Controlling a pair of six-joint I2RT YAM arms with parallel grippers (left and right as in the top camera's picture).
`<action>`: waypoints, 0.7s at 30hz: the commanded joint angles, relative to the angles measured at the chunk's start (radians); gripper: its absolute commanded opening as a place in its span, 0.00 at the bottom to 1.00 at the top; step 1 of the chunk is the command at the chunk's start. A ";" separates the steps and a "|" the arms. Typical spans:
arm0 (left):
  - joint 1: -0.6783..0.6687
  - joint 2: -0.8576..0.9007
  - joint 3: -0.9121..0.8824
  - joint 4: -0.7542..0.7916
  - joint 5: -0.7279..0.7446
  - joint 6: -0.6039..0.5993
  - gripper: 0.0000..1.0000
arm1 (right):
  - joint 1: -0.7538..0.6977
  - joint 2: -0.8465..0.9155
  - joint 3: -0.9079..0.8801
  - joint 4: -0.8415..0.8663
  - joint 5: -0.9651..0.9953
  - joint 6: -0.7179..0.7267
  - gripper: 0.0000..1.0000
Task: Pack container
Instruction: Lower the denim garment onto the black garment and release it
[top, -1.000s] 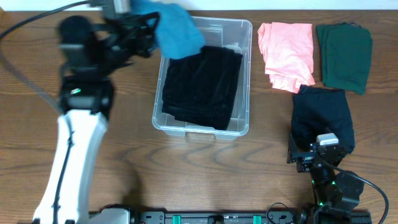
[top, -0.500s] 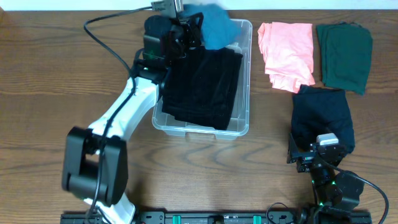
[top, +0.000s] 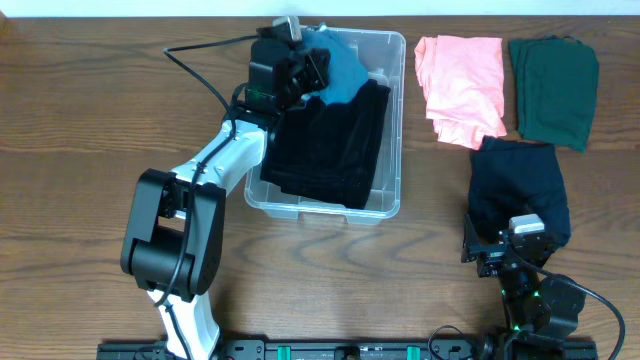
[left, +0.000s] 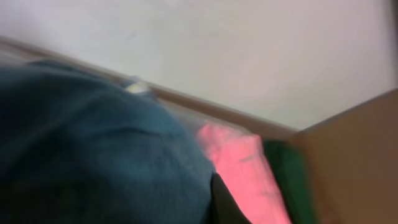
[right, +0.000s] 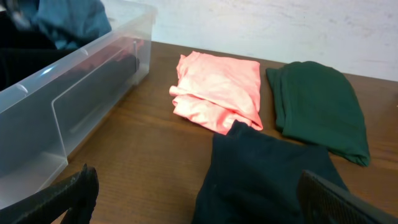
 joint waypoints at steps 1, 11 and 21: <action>-0.008 -0.005 0.014 0.136 0.066 -0.122 0.06 | -0.003 -0.005 -0.002 -0.002 -0.003 0.011 0.99; -0.048 -0.006 0.014 0.187 0.099 -0.140 0.07 | -0.003 -0.005 -0.002 -0.002 -0.003 0.011 0.99; -0.049 0.018 0.014 -0.160 0.033 0.051 0.17 | -0.003 -0.005 -0.002 -0.002 -0.003 0.011 0.99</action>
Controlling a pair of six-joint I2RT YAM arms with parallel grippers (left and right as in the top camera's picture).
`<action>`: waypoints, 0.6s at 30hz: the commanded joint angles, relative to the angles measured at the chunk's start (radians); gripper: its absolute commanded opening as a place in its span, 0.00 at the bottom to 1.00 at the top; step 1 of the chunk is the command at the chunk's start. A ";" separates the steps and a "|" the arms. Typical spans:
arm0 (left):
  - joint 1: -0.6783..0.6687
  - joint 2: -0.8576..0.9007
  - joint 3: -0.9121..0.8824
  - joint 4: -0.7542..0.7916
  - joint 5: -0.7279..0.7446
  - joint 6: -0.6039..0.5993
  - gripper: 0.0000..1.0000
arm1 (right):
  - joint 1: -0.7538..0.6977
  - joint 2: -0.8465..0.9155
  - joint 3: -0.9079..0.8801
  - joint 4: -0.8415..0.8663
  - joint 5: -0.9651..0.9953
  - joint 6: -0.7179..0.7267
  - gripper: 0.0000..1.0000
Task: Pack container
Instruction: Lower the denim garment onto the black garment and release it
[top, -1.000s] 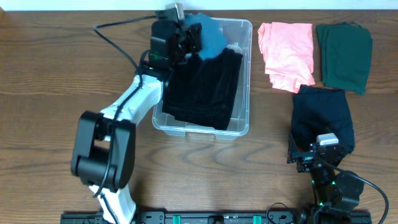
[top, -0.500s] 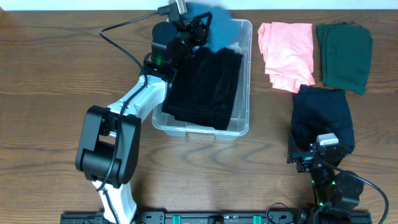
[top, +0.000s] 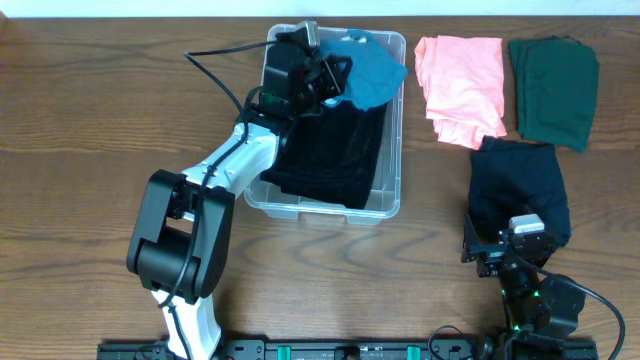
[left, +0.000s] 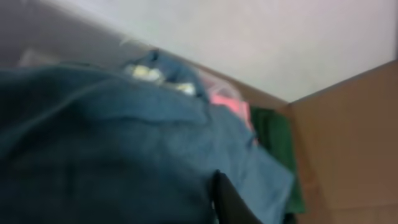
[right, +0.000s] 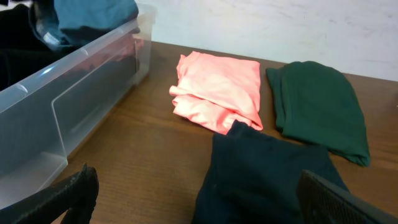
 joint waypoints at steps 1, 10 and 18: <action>0.001 0.015 0.013 -0.062 -0.016 0.070 0.17 | -0.003 -0.005 -0.002 -0.002 -0.003 0.011 0.99; 0.002 0.014 0.013 -0.122 -0.014 0.080 0.30 | -0.003 -0.005 -0.002 -0.002 -0.003 0.011 0.99; 0.013 -0.053 0.013 -0.099 0.148 0.080 0.98 | -0.003 -0.005 -0.002 -0.002 -0.003 0.011 0.99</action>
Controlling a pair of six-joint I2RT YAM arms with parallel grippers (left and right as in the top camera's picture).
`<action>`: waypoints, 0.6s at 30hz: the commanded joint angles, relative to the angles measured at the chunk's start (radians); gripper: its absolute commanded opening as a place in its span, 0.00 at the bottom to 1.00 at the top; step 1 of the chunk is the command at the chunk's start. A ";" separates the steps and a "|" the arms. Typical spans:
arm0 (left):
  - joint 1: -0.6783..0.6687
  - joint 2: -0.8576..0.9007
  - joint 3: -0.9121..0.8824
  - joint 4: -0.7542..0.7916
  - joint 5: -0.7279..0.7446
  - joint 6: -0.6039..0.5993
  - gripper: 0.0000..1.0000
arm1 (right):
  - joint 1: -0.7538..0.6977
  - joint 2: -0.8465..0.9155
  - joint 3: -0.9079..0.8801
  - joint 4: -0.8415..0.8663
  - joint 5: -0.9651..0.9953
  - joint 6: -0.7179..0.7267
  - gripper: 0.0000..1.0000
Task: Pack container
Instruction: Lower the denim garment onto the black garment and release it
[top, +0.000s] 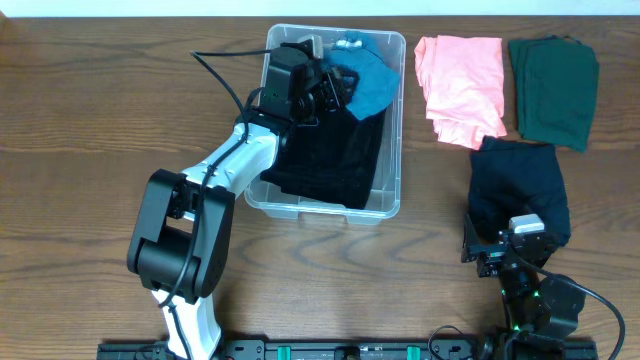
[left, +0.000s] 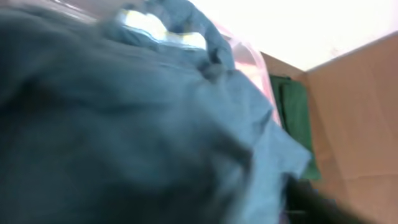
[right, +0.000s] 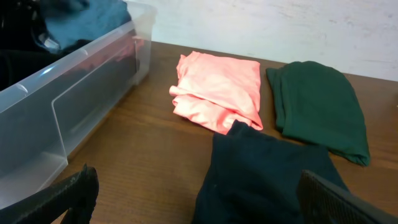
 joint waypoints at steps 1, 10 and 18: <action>0.019 -0.072 0.013 0.005 0.091 0.009 0.98 | -0.003 -0.005 -0.002 -0.002 -0.003 0.011 0.99; 0.122 -0.280 0.013 -0.041 0.093 0.019 0.98 | -0.003 -0.005 -0.002 -0.002 -0.003 0.011 0.99; 0.251 -0.401 0.013 -0.213 0.093 0.074 0.98 | -0.003 -0.005 -0.002 -0.002 -0.003 0.011 0.99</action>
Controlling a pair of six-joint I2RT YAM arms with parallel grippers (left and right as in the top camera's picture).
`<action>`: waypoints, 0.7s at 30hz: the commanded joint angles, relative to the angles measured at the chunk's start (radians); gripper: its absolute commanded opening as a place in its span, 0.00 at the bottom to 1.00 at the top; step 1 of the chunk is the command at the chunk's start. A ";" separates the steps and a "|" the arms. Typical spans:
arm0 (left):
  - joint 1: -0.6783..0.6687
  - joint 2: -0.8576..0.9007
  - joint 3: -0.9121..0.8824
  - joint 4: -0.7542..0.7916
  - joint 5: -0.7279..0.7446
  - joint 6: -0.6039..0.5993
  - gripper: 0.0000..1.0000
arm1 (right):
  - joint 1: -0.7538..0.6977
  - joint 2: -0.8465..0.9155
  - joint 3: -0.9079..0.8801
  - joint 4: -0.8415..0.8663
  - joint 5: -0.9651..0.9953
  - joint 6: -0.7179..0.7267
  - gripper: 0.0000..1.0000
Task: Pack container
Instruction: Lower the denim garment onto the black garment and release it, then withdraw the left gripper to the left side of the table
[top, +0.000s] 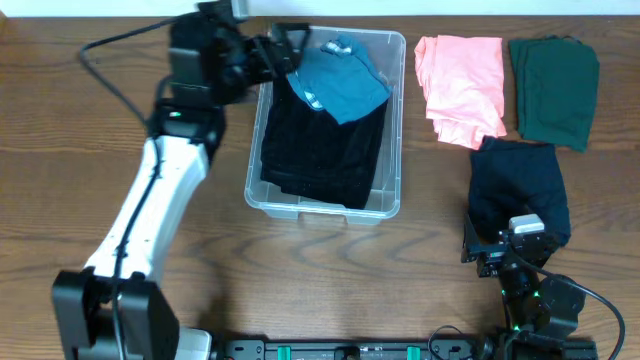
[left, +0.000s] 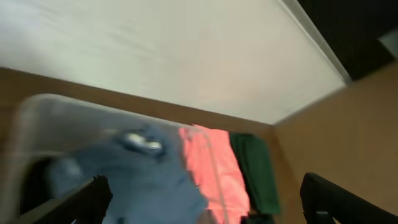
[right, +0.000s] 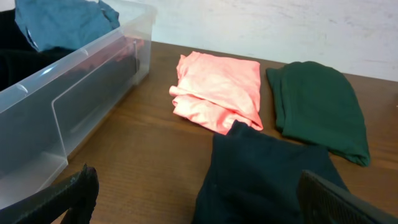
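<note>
A clear plastic container (top: 397, 120) stands mid-table with a black garment (top: 320, 155) filling it. A teal-blue garment (top: 338, 80) lies loose on top at the back. My left gripper (top: 272, 48) hangs open over the container's back-left corner, holding nothing. In the left wrist view the gripper (left: 202, 208) looks down on the blue garment (left: 124, 177). A navy garment (top: 520, 180) lies at the right. My right gripper (top: 503, 252) rests open at its near edge, and its wrist view shows the gripper (right: 199, 199) wide apart over the navy cloth (right: 267, 180).
A pink garment (top: 460, 85) and a dark green garment (top: 553, 90) lie folded at the back right, beyond the navy one. The right wrist view shows the pink garment (right: 217, 90), the green garment (right: 317, 109) and the container's wall (right: 74, 106).
My left gripper let go of the teal-blue garment and now stands open and higher at the container's back-left corner. The garment lies on the black one. The right arm is unchanged.
My left gripper held the teal-blue garment over the container's back left. Then the garment hung over the back right rim, then lower inside the container. Now it lies free on the black garment and the gripper is clear of it.
</note>
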 joint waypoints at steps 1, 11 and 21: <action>0.035 -0.027 0.011 -0.033 0.014 0.034 0.98 | -0.003 -0.005 -0.002 -0.002 -0.003 0.011 0.99; 0.248 -0.087 0.011 -0.206 0.011 0.068 0.98 | -0.003 -0.005 -0.002 -0.002 -0.003 0.011 0.99; 0.559 -0.133 0.011 -0.546 -0.122 0.220 0.98 | -0.003 -0.005 -0.002 -0.002 -0.003 0.011 0.99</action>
